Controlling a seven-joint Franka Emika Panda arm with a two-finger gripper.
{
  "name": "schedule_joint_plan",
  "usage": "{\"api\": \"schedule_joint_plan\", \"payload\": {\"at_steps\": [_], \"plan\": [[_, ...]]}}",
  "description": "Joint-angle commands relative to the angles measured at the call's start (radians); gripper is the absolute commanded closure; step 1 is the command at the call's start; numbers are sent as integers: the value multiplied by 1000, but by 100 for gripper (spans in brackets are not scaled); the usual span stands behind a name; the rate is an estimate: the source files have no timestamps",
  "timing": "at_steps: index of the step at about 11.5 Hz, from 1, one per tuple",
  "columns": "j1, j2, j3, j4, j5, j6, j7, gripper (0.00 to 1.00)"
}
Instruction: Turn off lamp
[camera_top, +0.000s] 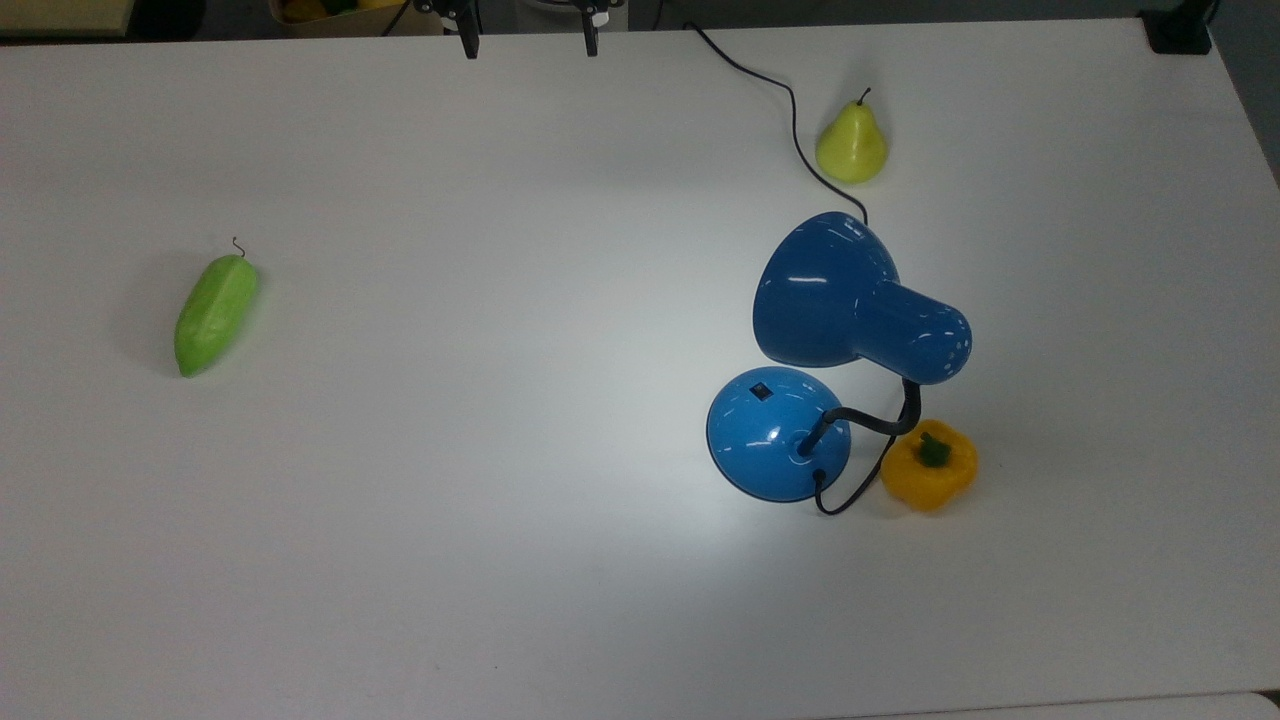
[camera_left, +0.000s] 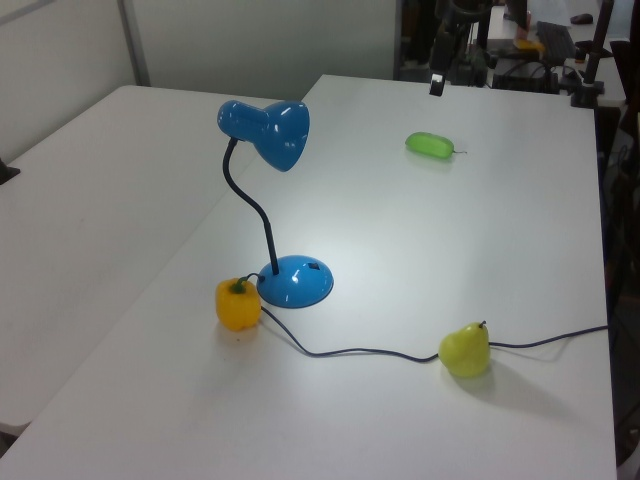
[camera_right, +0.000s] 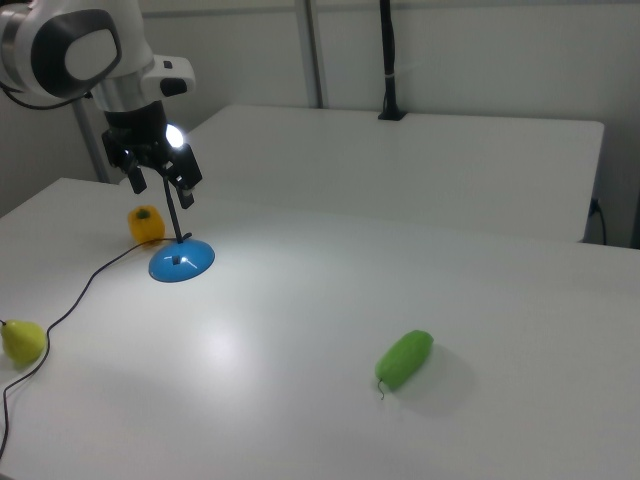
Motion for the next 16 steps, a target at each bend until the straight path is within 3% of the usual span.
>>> {"api": "schedule_joint_plan", "payload": {"at_steps": [1, 5, 6, 10, 12, 16], "plan": [[-9, -2, 13, -9, -8, 5, -19, 0], [-9, 1, 10, -12, -2, 11, -19, 1], [-11, 1, 10, -12, -2, 11, -20, 13], [-14, 1, 7, -11, 6, 19, -20, 80], [-12, 2, 6, -12, 6, 22, -20, 100], [-8, 12, 6, -12, 7, 22, -20, 100]]}}
